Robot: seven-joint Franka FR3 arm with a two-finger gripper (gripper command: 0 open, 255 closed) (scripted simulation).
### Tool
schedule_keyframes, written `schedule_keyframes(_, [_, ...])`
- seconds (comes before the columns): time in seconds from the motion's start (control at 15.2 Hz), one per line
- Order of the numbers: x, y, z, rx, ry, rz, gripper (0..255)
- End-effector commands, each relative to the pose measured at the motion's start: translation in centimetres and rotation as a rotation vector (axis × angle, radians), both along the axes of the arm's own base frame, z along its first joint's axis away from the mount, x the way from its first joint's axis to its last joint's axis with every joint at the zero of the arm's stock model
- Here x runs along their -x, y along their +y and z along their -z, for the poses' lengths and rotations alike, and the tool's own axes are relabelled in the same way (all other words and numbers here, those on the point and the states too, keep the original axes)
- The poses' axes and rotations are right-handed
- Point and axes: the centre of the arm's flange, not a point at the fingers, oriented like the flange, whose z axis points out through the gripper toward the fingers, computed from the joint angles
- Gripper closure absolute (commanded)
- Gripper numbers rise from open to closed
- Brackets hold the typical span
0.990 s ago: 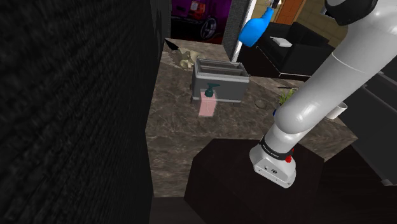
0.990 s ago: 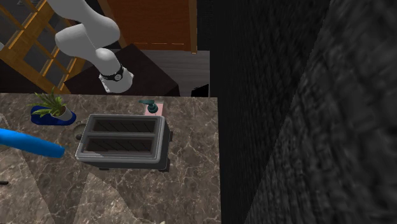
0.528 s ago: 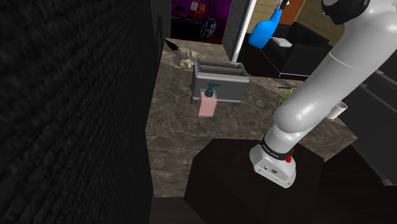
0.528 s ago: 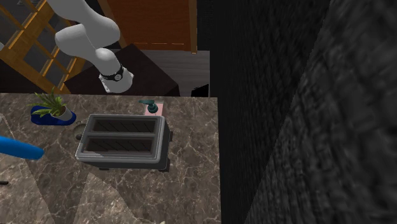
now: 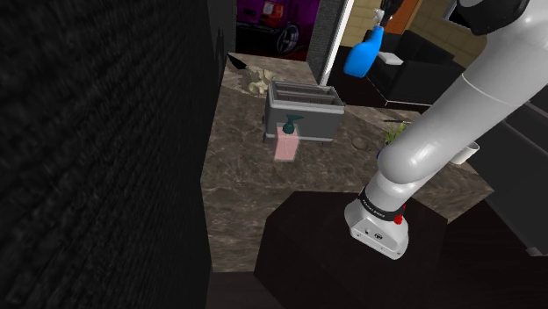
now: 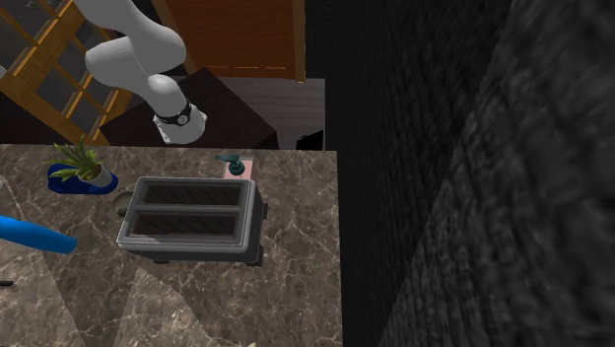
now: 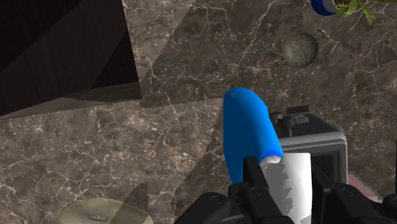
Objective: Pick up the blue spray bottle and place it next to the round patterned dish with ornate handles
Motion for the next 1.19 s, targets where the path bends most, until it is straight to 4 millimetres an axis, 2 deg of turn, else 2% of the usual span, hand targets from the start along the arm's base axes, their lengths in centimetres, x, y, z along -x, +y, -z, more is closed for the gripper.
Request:
schedule_keyframes(0.0, [0.1, 0.0, 1.0, 0.000, -0.001, 0.000, 255])
schedule_keyframes(1.12, [0.1, 0.0, 10.0, 0.000, -0.001, 0.000, 255])
